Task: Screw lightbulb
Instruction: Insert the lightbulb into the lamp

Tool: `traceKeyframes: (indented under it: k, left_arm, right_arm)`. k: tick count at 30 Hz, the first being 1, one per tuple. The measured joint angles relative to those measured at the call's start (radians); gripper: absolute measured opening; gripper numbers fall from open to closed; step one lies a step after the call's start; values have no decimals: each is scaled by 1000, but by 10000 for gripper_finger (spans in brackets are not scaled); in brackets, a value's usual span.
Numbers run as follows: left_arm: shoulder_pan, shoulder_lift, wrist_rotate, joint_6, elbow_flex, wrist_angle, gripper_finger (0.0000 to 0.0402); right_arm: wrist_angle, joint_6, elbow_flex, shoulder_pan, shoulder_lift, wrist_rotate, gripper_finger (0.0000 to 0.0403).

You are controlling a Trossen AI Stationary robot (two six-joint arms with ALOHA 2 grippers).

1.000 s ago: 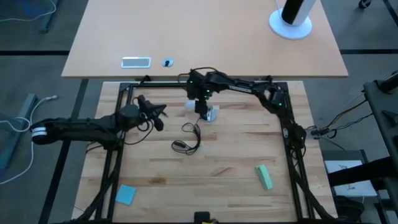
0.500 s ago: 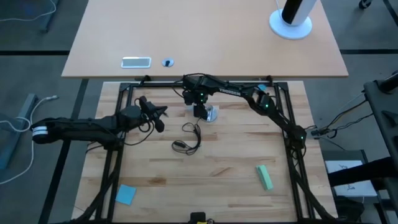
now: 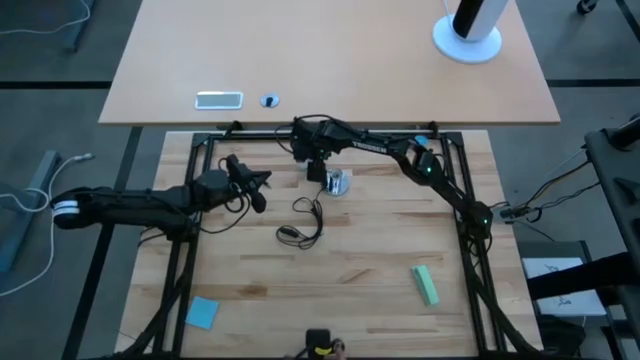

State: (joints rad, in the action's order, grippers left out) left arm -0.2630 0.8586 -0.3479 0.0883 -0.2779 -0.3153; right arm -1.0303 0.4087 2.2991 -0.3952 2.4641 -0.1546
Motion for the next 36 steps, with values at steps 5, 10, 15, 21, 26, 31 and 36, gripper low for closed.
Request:
traceKeyframes:
  k: [5,10,15,21,26,31,36]
  left_arm:
    - [0,16,0,0,0,-11,0]
    - [0,35,2,0,0,-37,0]
    - [0,48,29,0,0,-45,0]
    - [0,68,30,0,0,-53,0]
    - [0,90,37,-1,0,-82,0]
    - [0,107,41,-1,0,-122,0]
    - [0,106,45,-1,0,-159,0]
  right_arm:
    - [45,-26,-18,-18,0,44,210]
    - [98,-65,-25,-32,3,68,206]
    - [104,-86,-42,-47,18,127,208]
    - [102,-86,-46,-50,59,135,203]
    - [96,-79,-25,-53,64,184,188]
    - [83,-98,-21,-55,68,203,130]
    - [69,-113,-20,-57,68,242,105]
